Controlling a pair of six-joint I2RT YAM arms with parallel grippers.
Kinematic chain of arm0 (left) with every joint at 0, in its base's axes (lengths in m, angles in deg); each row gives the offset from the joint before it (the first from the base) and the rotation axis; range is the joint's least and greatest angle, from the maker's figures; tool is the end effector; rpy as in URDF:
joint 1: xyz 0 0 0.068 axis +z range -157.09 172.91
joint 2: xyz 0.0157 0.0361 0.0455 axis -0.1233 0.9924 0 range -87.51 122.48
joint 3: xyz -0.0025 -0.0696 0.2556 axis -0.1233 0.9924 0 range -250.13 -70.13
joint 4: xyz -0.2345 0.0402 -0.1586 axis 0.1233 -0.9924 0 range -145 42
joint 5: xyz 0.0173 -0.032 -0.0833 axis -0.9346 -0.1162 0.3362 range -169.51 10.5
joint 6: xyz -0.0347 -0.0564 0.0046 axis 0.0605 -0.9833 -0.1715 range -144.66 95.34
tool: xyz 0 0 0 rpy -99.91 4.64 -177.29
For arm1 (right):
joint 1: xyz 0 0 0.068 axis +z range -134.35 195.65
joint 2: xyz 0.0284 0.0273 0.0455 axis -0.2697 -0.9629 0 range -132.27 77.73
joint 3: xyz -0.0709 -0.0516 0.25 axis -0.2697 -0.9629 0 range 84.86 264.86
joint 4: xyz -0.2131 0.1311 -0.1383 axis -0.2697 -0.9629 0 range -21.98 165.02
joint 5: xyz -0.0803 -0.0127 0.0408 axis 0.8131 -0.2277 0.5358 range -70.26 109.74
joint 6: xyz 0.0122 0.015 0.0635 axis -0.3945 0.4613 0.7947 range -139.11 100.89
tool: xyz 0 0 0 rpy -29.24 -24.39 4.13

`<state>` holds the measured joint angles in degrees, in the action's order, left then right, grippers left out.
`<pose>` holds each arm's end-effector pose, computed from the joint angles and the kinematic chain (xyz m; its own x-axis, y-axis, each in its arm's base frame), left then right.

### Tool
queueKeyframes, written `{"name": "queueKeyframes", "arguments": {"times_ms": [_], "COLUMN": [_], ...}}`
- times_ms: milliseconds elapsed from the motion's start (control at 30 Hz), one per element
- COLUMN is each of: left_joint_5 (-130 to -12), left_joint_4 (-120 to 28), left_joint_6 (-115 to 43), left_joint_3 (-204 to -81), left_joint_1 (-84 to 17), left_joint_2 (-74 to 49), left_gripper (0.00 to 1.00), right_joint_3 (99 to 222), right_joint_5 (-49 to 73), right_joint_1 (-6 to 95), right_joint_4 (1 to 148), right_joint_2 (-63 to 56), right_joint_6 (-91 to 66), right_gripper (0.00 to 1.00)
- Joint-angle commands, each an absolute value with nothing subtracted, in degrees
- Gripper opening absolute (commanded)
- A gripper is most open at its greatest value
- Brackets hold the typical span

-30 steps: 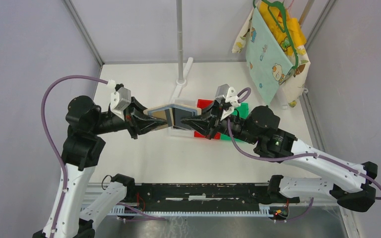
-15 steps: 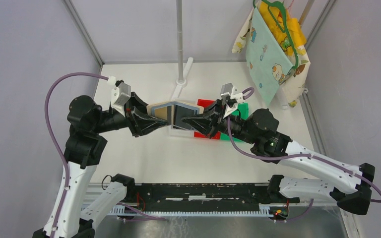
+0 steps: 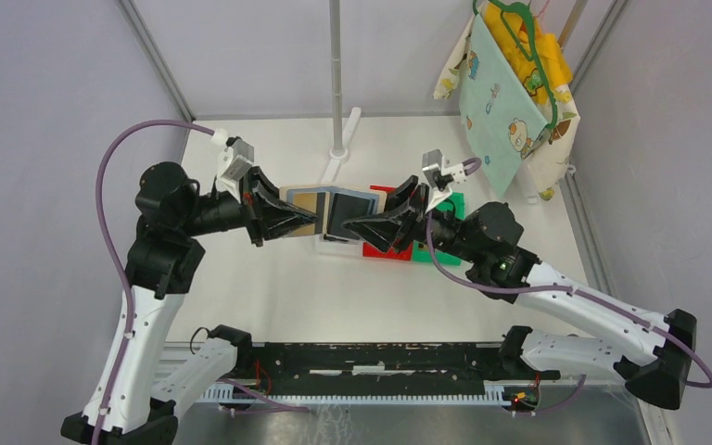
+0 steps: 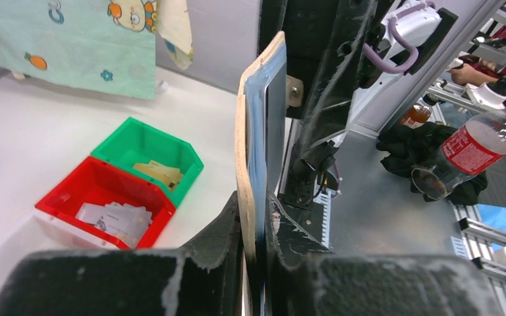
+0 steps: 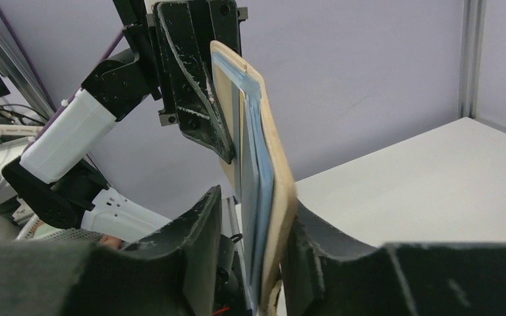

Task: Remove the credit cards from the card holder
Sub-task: Remove the credit card from the card holder.

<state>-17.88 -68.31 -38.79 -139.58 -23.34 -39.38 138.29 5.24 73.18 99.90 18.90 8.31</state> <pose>0.1588 -0.0944 0.4602 -0.2223 -0.0560 -0.9734 0.9521 0.2024 -0.2291 0.1396 0.2439 0.4083 -0.2755 0.3975 -0.8753 -0.9200 0.1549 0.3600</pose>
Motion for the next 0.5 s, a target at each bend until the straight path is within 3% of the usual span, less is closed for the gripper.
{"name": "queueKeyframes", "arguments": {"times_ms": [0,67,133,300,467], "left_joint_5": [-17.17,-18.90,-20.34,-25.19,-28.38], "left_joint_4": [-75.32,-83.06,-91.85,-108.40,-115.45], "left_joint_6": [-37.24,-33.41,-27.73,-18.60,-16.86], "left_joint_3": [-145.07,-148.62,-153.67,-160.55,-162.55], "left_joint_1": [-23.53,-23.52,-23.49,-23.36,-23.21], "left_joint_2": [-36.40,-33.45,-29.80,-22.09,-18.05], "left_gripper": [0.02,0.02,0.02,0.02,0.02], "right_joint_3": [138.63,139.10,140.30,144.50,147.13], "right_joint_5": [-2.19,-5.19,-6.41,-3.61,0.59], "right_joint_1": [67.29,63.51,59.95,51.57,46.28], "right_joint_4": [106.39,105.20,101.43,89.13,82.25], "right_joint_2": [18.13,17.02,16.47,17.74,20.85], "right_joint_6": [15.30,18.29,18.82,15.44,13.39], "right_gripper": [0.55,0.75,0.82,0.90,0.90]}}
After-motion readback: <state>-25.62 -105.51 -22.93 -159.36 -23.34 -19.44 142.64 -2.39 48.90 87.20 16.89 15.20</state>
